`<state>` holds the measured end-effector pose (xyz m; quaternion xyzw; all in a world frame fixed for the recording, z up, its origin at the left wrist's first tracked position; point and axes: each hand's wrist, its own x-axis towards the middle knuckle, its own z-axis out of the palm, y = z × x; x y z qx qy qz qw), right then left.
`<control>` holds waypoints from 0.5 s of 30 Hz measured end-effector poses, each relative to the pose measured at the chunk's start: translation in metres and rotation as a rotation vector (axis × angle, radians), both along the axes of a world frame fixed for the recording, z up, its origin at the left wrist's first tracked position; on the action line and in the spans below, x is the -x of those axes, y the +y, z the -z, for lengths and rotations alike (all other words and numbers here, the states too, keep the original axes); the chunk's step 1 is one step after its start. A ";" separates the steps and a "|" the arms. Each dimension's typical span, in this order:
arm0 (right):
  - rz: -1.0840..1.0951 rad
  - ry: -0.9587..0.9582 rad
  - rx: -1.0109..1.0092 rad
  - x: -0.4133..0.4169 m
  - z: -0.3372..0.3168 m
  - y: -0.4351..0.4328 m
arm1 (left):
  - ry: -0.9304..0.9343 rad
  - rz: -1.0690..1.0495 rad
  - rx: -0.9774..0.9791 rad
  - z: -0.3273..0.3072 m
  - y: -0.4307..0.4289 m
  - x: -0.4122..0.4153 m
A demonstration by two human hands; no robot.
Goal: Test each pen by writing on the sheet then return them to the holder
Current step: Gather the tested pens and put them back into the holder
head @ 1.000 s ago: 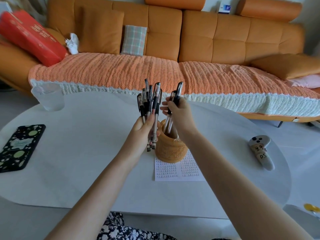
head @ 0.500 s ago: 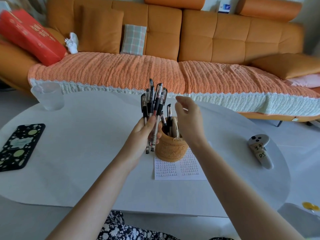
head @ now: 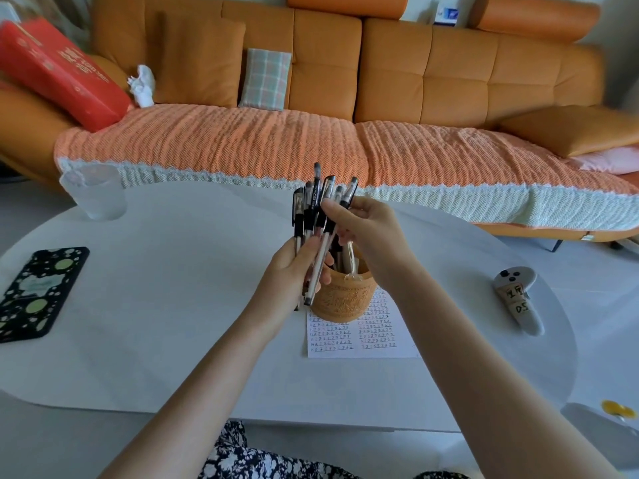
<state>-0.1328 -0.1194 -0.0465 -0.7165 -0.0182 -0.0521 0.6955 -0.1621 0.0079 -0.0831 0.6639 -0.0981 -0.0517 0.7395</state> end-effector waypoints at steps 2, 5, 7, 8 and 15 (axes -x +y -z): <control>-0.004 -0.018 0.008 0.000 -0.002 -0.002 | 0.015 -0.057 -0.038 0.002 0.001 -0.001; 0.048 -0.101 0.040 -0.003 -0.010 -0.008 | 0.036 -0.163 -0.077 0.007 0.008 -0.007; 0.105 -0.176 0.058 -0.007 -0.016 -0.012 | 0.079 -0.160 -0.058 0.010 0.013 -0.010; 0.140 -0.208 0.072 -0.009 -0.018 -0.013 | 0.117 -0.150 -0.011 0.012 0.015 -0.011; 0.319 -0.215 0.153 -0.020 0.004 -0.007 | 0.084 -0.132 0.056 0.010 0.013 -0.009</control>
